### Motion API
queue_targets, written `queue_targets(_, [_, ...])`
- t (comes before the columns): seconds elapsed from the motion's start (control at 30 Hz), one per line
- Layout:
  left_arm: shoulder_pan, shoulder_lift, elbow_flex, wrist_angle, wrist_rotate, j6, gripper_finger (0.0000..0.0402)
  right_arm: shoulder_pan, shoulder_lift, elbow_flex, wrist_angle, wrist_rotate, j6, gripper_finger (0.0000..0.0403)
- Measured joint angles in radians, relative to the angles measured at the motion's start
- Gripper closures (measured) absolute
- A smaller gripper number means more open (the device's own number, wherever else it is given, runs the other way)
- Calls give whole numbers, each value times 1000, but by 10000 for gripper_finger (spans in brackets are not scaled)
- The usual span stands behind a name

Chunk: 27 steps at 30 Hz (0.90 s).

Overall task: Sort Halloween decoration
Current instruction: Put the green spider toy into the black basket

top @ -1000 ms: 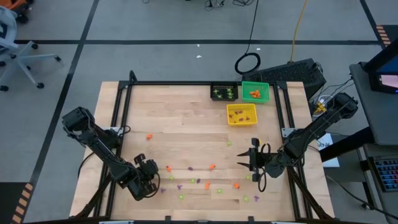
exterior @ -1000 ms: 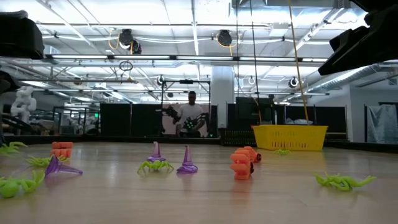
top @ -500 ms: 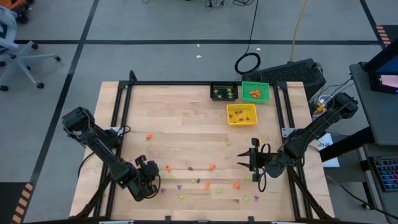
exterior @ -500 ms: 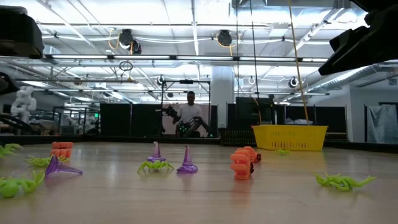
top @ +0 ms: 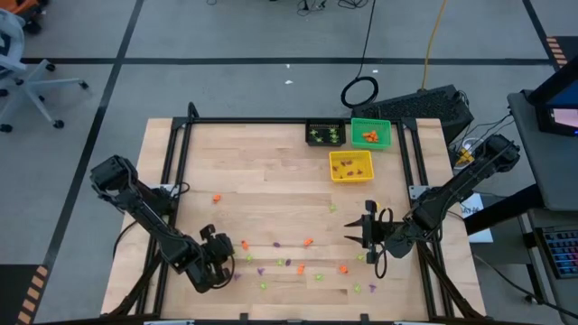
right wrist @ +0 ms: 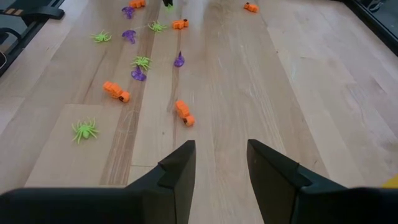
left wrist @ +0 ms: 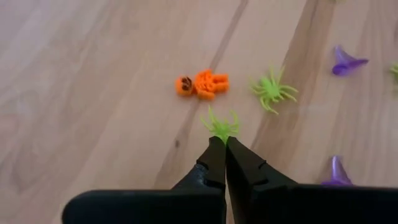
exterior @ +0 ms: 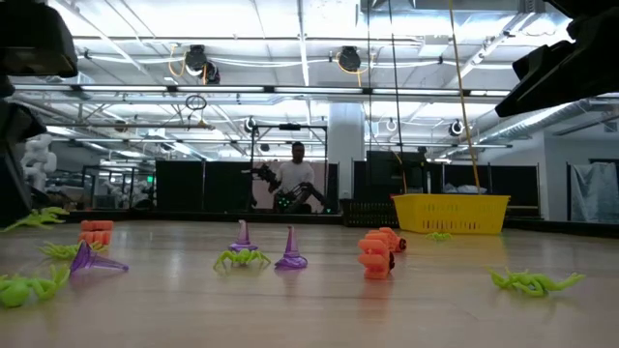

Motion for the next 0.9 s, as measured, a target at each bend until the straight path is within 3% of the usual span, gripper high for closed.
queue_targets(0.27, [19, -6, 0, 21, -132, 23, 401, 0, 0, 0, 0, 0, 0, 273])
queue_targets(0.43, [44, -32, 0, 80, -273, 84, 401, 0, 0, 0, 0, 0, 0, 273])
queue_targets(0.6, [69, -71, 0, 216, -364, 268, 402, 0, 0, 0, 0, 0, 0, 273])
queue_targets(0.9, [104, -123, 1, 634, -389, 727, 402, 0, 0, 0, 9, 0, 5, 273])
